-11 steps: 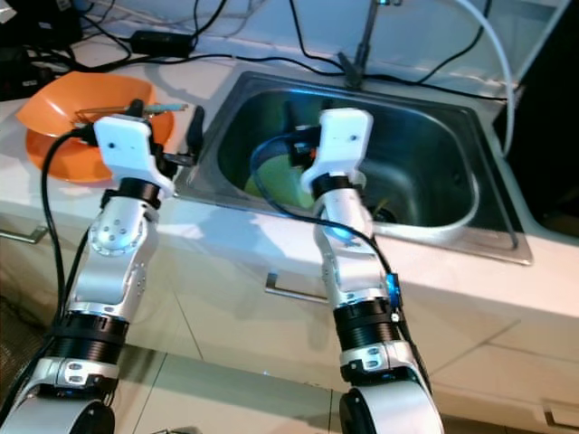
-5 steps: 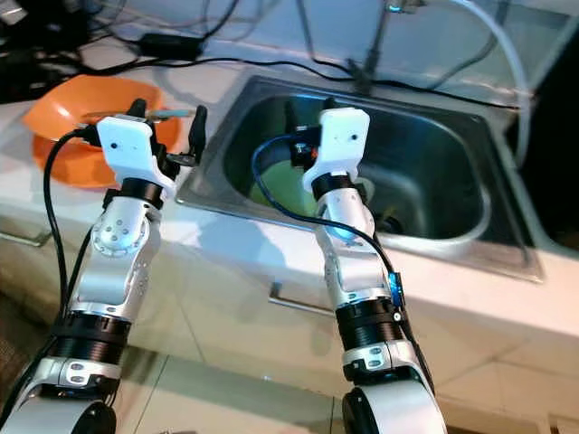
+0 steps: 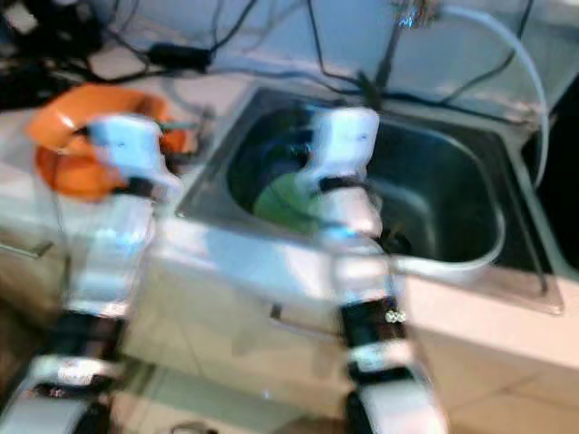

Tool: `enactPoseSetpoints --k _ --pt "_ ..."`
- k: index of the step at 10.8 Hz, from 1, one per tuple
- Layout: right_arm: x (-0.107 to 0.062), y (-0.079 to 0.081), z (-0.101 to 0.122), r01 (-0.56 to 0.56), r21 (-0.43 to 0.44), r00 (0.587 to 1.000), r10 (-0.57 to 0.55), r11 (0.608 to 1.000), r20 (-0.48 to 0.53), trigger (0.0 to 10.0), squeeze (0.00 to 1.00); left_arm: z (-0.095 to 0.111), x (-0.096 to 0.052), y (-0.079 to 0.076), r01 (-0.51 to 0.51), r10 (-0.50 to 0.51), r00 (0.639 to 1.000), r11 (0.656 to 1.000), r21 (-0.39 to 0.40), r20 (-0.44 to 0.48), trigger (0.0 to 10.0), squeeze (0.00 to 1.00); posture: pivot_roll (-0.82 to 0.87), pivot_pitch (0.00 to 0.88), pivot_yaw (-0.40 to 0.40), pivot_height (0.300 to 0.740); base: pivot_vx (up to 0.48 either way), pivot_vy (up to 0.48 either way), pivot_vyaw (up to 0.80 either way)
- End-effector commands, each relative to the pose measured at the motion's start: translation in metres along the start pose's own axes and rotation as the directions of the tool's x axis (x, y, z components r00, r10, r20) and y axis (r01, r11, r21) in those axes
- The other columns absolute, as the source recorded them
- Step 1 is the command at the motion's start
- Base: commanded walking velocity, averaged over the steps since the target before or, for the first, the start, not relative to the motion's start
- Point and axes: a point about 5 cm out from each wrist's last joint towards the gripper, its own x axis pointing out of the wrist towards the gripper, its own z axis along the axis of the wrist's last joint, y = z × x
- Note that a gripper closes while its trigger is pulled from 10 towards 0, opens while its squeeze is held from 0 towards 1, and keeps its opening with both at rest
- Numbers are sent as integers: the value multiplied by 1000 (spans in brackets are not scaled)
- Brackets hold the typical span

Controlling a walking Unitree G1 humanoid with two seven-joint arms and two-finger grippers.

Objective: Kitchen organization

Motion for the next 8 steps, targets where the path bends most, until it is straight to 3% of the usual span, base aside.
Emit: enactPoseSetpoints --k 1,3,5,6,7,8 --pt "0 -14 3 39 -20 999 -38 999 9 10000 0 3 1 -12 33 -33 999 999 -11 14 10000 0 93 64 -36 740 341 0 0" --pt "0 -15 3 45 -15 999 -45 999 10 10000 0 6 2 -15 54 -54 998 999 -3 35 10000 0 94 63 -35 740 159 0 0" --pt "0 -16 3 53 -7 999 -53 999 10 10000 0 10 2 -22 108 -111 992 993 55 56 10000 0 96 66 -35 740 0 0 0" --pt "-1 -16 2 56 -3 998 -56 998 9 10000 0 18 4 -29 176 -193 978 968 177 83 10000 0 95 66 -35 740 0 0 0" --pt "-1 -17 2 57 -3 998 -57 998 7 10000 0 21 5 -30 203 -230 970 947 248 85 10000 0 94 66 -35 740 0 0 0" --pt "-1 -17 1 60 0 998 -60 998 6 10000 0 24 10 -29 238 -288 956 874 423 58 10000 0 96 66 -35 740 0 0 0"
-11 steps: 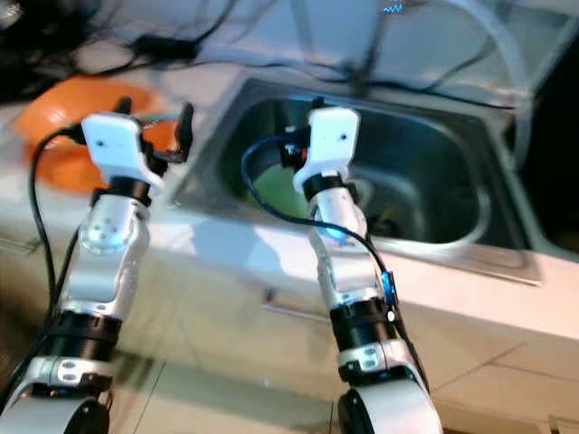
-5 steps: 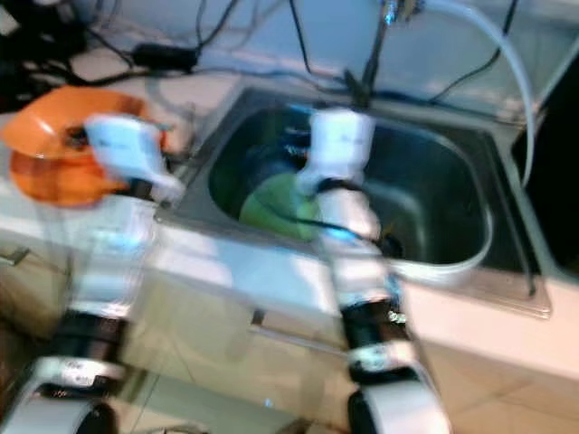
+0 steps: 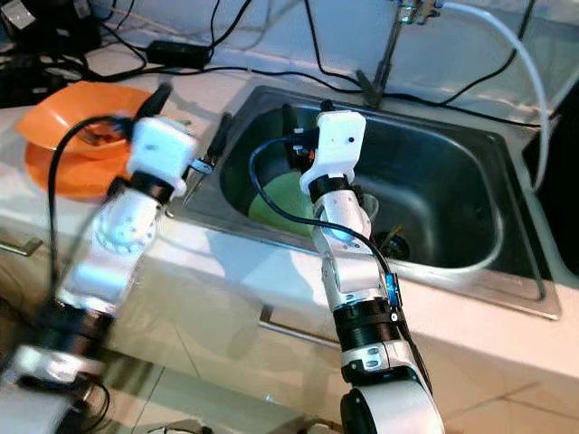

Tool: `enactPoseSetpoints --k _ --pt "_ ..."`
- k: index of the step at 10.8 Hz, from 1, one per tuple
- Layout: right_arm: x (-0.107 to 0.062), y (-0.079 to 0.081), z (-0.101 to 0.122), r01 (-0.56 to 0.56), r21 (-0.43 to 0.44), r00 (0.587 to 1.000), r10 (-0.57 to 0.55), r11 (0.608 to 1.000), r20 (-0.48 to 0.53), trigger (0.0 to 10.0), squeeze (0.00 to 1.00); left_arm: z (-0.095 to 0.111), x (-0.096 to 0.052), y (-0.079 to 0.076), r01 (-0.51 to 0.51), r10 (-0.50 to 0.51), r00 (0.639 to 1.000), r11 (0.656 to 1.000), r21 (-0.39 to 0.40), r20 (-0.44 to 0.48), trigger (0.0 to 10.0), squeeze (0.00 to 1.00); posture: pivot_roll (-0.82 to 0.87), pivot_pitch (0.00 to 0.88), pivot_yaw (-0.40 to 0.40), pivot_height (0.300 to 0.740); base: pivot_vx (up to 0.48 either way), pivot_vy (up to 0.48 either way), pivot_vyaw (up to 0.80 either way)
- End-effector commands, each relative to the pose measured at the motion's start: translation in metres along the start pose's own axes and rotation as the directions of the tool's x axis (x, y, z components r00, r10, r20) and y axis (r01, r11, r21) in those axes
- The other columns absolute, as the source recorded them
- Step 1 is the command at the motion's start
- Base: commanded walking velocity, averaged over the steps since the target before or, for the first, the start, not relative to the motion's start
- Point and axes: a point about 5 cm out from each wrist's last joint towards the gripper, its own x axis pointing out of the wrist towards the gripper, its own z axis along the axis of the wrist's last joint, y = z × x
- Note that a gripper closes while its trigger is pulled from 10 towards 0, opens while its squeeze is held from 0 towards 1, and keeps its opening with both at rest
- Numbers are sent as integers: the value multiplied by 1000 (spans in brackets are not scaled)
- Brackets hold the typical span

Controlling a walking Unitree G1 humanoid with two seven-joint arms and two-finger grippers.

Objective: Kitchen organization

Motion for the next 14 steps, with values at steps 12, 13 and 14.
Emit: enactPoseSetpoints --k 12,13,14 --pt "6 -4 4 19 6 1000 -19 1000 13 10000 0 -47 40 12 361 -145 887 809 463 -439 5882 0 91 38 -23 740 0 0 0" --pt "6 -5 4 20 6 1000 -20 1000 12 10000 0 -46 41 12 354 -141 890 815 459 -434 0 0 90 38 -22 740 0 0 0" --pt "6 -5 4 22 4 1000 -22 1000 11 10000 0 -45 42 12 352 -141 891 815 460 -432 0 0 89 40 -22 740 0 0 0"
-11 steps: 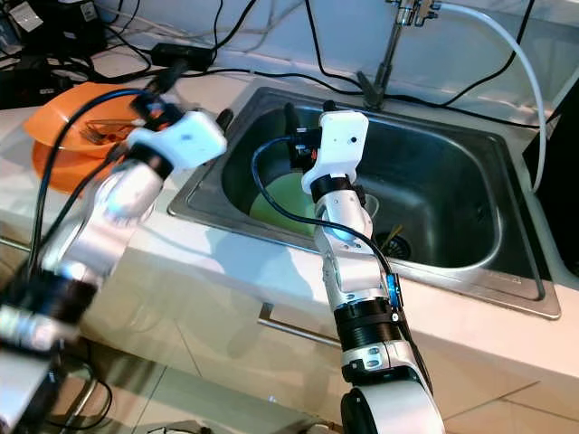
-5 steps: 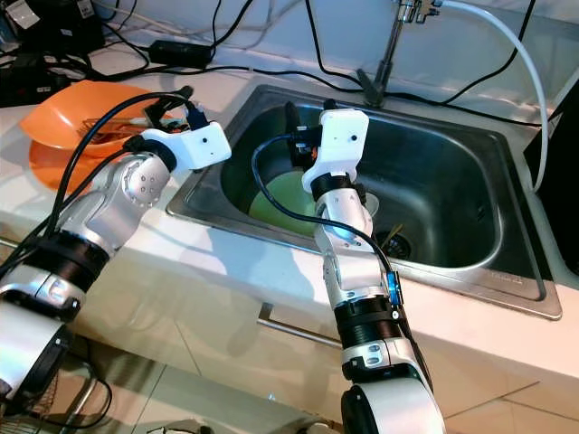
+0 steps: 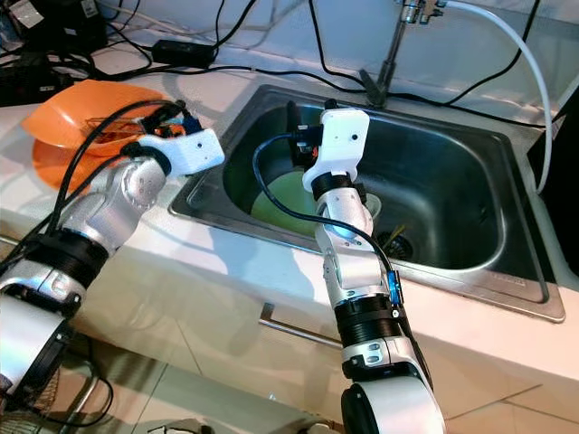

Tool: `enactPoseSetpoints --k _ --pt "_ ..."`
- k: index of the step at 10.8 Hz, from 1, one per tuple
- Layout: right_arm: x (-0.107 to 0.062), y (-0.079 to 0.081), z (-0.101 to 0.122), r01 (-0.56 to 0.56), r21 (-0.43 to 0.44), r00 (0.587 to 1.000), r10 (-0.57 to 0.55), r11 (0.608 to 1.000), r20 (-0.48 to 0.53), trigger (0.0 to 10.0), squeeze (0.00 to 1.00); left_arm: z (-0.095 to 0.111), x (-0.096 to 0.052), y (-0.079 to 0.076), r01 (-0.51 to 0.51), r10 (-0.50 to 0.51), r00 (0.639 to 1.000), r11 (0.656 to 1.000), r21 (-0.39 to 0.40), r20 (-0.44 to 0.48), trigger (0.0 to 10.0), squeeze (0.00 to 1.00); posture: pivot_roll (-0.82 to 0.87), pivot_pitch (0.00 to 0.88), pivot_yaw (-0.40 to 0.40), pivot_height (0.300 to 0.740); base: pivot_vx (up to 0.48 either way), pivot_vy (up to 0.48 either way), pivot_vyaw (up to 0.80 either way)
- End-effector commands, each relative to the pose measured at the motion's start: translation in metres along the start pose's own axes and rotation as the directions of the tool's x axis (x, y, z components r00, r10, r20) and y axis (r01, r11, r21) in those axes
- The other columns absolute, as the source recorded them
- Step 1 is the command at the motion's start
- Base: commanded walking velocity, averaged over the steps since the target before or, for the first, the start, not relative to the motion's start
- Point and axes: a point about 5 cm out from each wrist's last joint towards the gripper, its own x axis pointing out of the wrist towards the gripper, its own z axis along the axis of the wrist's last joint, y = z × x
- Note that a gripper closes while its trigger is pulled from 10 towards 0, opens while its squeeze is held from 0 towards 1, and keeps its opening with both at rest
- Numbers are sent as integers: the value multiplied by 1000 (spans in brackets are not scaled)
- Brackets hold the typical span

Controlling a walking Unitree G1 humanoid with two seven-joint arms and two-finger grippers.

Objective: Kitchen organization

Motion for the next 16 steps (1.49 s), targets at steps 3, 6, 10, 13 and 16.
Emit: enactPoseSetpoints --k 3,6,10,13,16 --pt "3 -3 5 10 5 1000 -10 1000 19 10000 0 7 2 5 -23 23 999 1000 -5 35 0 0 89 44 -21 740 0 0 0" --pt "2 -2 3 9 5 1000 -9 1000 14 10000 0 7 3 4 -16 16 999 1000 -8 29 0 0 88 44 -21 740 0 0 0" --pt "3 -2 3 10 4 1000 -10 1000 12 10000 0 8 3 4 -14 14 999 1000 0 36 0 0 90 42 -22 740 0 0 0" --pt "2 -2 2 11 5 1000 -11 1000 10 10000 0 12 3 7 -37 36 998 999 19 52 0 0 90 39 -22 740 0 0 0" --pt "3 -1 2 5 8 1000 -5 1000 11 10000 0 19 2 23 -156 153 982 988 17 112 0 0 94 27 -25 740 0 0 0"
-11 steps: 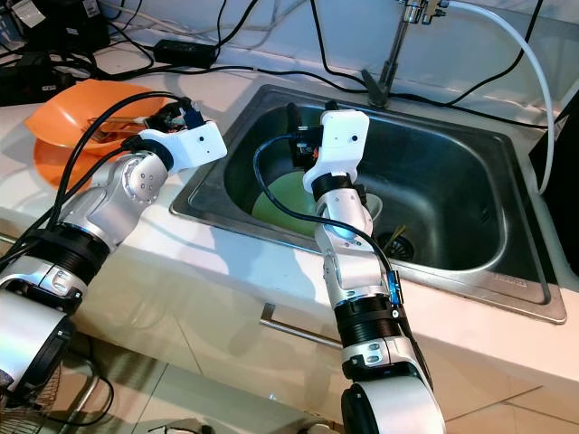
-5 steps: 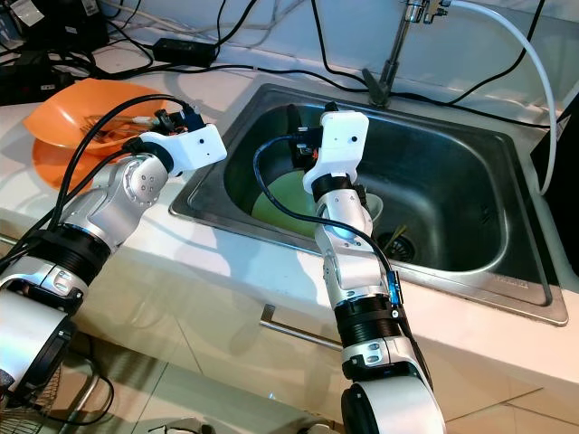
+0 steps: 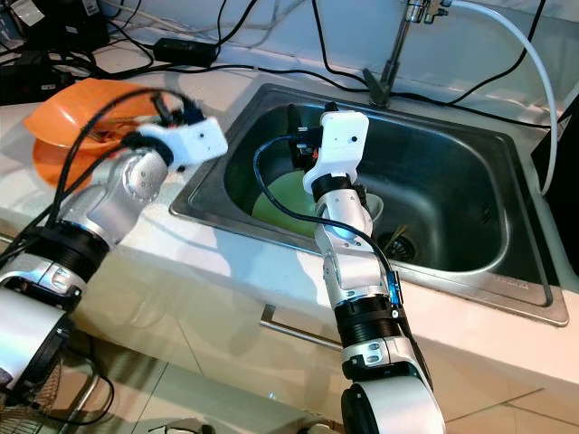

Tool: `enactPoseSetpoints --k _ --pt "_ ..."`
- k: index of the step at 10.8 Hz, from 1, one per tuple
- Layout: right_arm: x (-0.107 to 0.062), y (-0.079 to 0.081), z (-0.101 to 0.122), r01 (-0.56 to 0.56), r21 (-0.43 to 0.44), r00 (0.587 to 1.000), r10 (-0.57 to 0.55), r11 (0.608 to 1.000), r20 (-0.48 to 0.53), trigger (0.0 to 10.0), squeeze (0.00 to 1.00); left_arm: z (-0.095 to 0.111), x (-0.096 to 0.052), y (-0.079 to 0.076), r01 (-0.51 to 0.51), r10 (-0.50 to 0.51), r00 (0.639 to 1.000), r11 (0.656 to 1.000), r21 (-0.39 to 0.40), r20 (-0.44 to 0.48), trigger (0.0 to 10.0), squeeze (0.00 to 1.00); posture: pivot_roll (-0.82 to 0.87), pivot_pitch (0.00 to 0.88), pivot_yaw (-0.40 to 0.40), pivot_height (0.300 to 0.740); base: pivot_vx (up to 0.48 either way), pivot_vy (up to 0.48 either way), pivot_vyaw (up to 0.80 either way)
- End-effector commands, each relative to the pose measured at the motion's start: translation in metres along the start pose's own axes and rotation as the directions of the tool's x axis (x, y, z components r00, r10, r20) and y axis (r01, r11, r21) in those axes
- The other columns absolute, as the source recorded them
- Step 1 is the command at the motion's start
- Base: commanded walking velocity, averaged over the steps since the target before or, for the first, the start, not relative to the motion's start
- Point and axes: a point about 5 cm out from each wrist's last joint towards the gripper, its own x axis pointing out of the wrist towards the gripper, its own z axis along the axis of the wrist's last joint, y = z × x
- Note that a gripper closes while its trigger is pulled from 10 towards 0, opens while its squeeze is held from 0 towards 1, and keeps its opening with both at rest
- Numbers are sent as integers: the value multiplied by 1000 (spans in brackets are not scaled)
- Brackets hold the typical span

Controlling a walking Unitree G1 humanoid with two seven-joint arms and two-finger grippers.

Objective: Kitchen organization

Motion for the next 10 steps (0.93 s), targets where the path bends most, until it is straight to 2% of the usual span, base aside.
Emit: enactPoseSetpoints --k 1,3,4,5,6,7,8,9,10 --pt "4 1 5 -2 9 1000 2 1000 21 10000 0 14 3 20 -104 105 992 994 -17 75 10000 0 96 23 -27 740 0 0 0" --pt "4 0 5 -3 10 1000 3 1000 21 10000 0 23 2 30 -176 180 975 984 -40 129 10000 0 96 23 -28 740 0 0 0" --pt "3 0 4 -2 9 1000 2 1000 20 10000 0 28 1 39 -239 244 956 970 -50 163 10000 0 97 24 -29 740 0 0 0" --pt "3 0 4 -1 8 1000 1 1000 19 10000 0 44 -6 63 -375 401 877 916 -144 265 10000 0 97 23 -29 740 0 0 0" --pt "3 0 3 0 6 1000 0 1000 18 10000 0 58 -11 71 -354 440 837 889 -289 326 10000 0 98 23 -29 740 0 0 0" --pt "3 0 4 1 -3 1000 -1 1000 23 10000 0 79 -21 86 -253 510 760 802 -540 401 10000 0 92 25 -26 740 0 0 0" --pt "2 -1 5 2 1 1000 -2 1000 29 10000 0 84 -25 92 -197 540 737 747 -635 406 10000 0 93 25 -27 740 0 0 0" --pt "2 -1 6 -6 -31 999 7 999 40 10000 0 86 -29 101 -46 586 724 569 -821 365 10000 0 91 31 -25 740 0 0 0" --pt "1 0 8 -28 -115 998 34 993 53 10000 0 84 -31 106 91 599 723 411 -907 344 10000 0 90 34 -25 740 0 0 0"
